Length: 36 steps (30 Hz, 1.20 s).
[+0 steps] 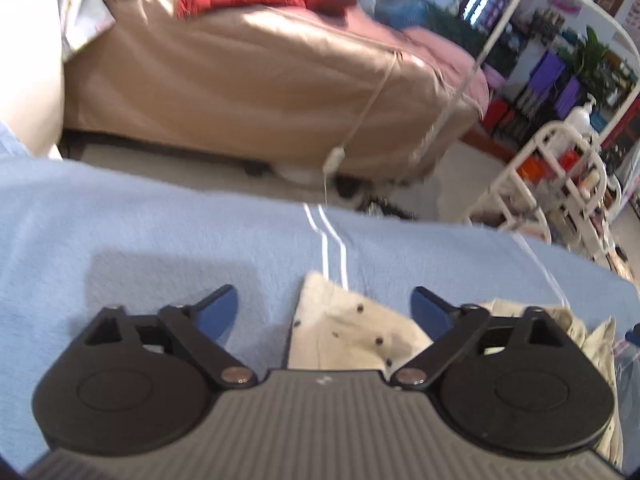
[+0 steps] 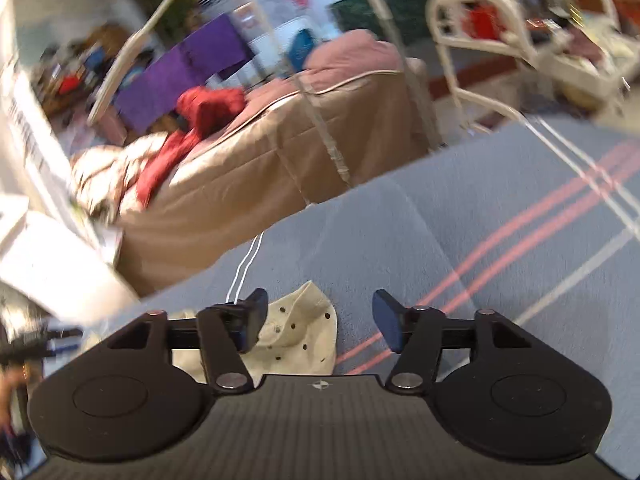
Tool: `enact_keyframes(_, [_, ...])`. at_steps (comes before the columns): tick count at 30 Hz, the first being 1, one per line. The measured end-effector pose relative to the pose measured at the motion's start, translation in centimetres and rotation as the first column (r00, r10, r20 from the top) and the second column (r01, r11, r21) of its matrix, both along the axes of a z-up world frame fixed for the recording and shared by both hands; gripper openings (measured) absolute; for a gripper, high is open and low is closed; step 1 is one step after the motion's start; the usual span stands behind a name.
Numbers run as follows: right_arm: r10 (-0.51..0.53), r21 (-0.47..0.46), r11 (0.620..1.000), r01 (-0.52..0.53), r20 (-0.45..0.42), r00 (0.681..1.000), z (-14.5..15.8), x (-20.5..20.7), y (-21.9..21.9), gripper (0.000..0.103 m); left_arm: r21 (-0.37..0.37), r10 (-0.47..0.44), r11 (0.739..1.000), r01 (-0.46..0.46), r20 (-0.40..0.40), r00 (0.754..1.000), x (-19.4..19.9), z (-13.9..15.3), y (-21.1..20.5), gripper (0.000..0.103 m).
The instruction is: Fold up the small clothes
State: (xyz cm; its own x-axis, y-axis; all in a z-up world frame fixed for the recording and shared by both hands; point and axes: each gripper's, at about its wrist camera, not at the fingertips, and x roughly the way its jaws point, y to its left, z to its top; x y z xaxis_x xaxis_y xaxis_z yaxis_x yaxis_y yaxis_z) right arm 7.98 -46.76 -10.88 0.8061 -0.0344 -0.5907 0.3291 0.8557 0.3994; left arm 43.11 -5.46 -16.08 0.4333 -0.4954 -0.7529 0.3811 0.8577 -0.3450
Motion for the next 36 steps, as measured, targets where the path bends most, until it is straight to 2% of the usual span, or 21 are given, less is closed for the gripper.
enact_keyframes(2, [0.060, -0.037, 0.997, -0.060, -0.024, 0.998, -0.2, 0.6, -0.1, 0.099, 0.025, -0.039, 0.999, 0.038, 0.024, 0.999, 0.0, -0.3, -0.6, 0.088])
enact_keyframes(5, [0.091, -0.078, 0.993, -0.094, -0.036, 0.995, -0.8, 2.0, -0.1, 0.099, -0.001, -0.081, 0.997, 0.081, 0.027, 0.996, -0.3, -0.4, -1.1, 0.070])
enact_keyframes(7, [0.123, -0.048, 0.991, -0.125, -0.048, 0.991, -1.8, 3.1, -0.2, 0.098, -0.044, -0.118, 0.992, 0.118, 0.003, 0.993, -0.3, -0.6, -1.5, 0.046])
enact_keyframes(8, [0.127, -0.038, 0.991, -0.129, -0.062, 0.990, -2.2, 3.7, 0.0, 0.098, -0.039, -0.128, 0.991, 0.127, -0.005, 0.992, -0.4, -0.8, -1.7, 0.039])
enact_keyframes(9, [0.138, -0.030, 0.990, -0.140, -0.072, 0.988, -2.6, 4.3, 0.2, 0.091, -0.013, -0.128, 0.992, 0.127, -0.009, 0.992, -0.4, -0.9, -2.0, 0.029])
enact_keyframes(10, [0.162, -0.014, 0.986, -0.164, -0.077, 0.984, -2.8, 4.8, 0.7, 0.083, 0.006, -0.125, 0.992, 0.125, -0.004, 0.992, -0.6, -0.9, -2.3, 0.021])
enact_keyframes(12, [0.186, 0.024, 0.982, -0.185, -0.076, 0.980, -3.0, 5.2, 1.2, 0.007, 0.002, -0.138, 0.990, 0.138, -0.010, 0.990, -0.9, -0.9, -2.4, 0.009])
enact_keyframes(15, [0.130, -0.040, 0.991, -0.131, -0.040, 0.991, -1.9, 4.1, 2.0, 0.008, -0.031, -0.124, 0.992, 0.125, 0.014, 0.992, -1.4, 0.0, -1.9, 0.007])
enact_keyframes(18, [0.022, -0.043, 0.999, -0.020, 0.047, 0.999, -0.4, 2.5, 0.8, 0.007, -0.153, -0.068, 0.985, 0.079, 0.072, 0.995, -1.6, 1.8, 0.3, 0.006])
enact_keyframes(21, [-0.019, -0.058, 0.998, 0.022, 0.058, 0.998, 0.4, 2.0, 0.0, 0.006, -0.191, 0.013, 0.981, 0.012, 0.130, 0.991, -1.3, 3.2, 2.1, 0.006])
enact_keyframes(23, [-0.040, -0.068, 0.997, 0.043, 0.049, 0.998, 0.3, 2.0, -0.2, 0.006, -0.236, 0.059, 0.971, -0.042, 0.066, 0.996, -0.3, 2.6, 2.9, 0.006])
enact_keyframes(25, [-0.052, -0.039, 0.998, 0.051, -0.002, 0.999, -0.6, 3.1, -0.5, 0.006, -0.177, 0.051, 0.983, -0.048, 0.010, 0.999, 0.6, 1.3, 2.4, 0.006])
enact_keyframes(26, [-0.052, -0.059, 0.997, 0.050, -0.021, 0.998, -0.9, 3.5, -0.2, 0.007, -0.127, 0.048, 0.991, -0.045, 0.022, 0.999, 0.7, 0.9, 2.0, 0.006])
enact_keyframes(29, [-0.043, -0.097, 0.995, 0.033, -0.102, 0.994, -2.2, 5.0, 0.5, 0.009, -0.067, 0.057, 0.996, -0.058, -0.024, 0.998, 0.8, -0.8, 0.8, 0.008])
enact_keyframes(30, [-0.058, -0.108, 0.993, 0.046, -0.113, 0.992, -2.5, 5.2, 0.6, 0.012, -0.050, 0.073, 0.996, -0.075, -0.032, 0.997, 0.7, -1.2, 0.6, 0.014])
enact_keyframes(31, [-0.060, -0.107, 0.993, 0.048, -0.111, 0.992, -2.5, 5.1, 0.6, 0.017, -0.049, 0.080, 0.996, -0.081, -0.021, 0.997, 0.5, -1.4, 0.6, 0.017])
enact_keyframes(32, [-0.059, -0.099, 0.994, 0.049, -0.106, 0.993, -2.4, 5.0, 0.7, 0.027, -0.053, 0.083, 0.995, -0.084, -0.013, 0.996, 0.2, -1.5, 0.7, 0.022])
enact_keyframes(33, [-0.060, -0.084, 0.995, 0.051, -0.104, 0.993, -2.2, 4.6, 0.6, 0.052, -0.063, 0.086, 0.994, -0.087, -0.018, 0.996, 0.0, -1.4, 1.0, 0.040])
enact_keyframes(34, [-0.066, -0.081, 0.995, 0.058, -0.096, 0.993, -1.9, 4.0, 0.8, 0.069, -0.073, 0.084, 0.994, -0.085, -0.022, 0.996, -0.1, -1.1, 1.2, 0.071])
enact_keyframes(35, [-0.078, -0.094, 0.993, 0.070, -0.078, 0.994, -1.3, 3.2, 1.1, 0.101, -0.070, 0.085, 0.994, -0.086, -0.021, 0.996, -0.5, -0.7, 1.7, 0.086])
enact_keyframes(36, [-0.089, -0.124, 0.989, 0.082, -0.052, 0.995, -0.6, 2.2, 1.8, 0.103, -0.055, 0.085, 0.995, -0.085, -0.005, 0.996, -1.2, -0.2, 2.1, 0.103])
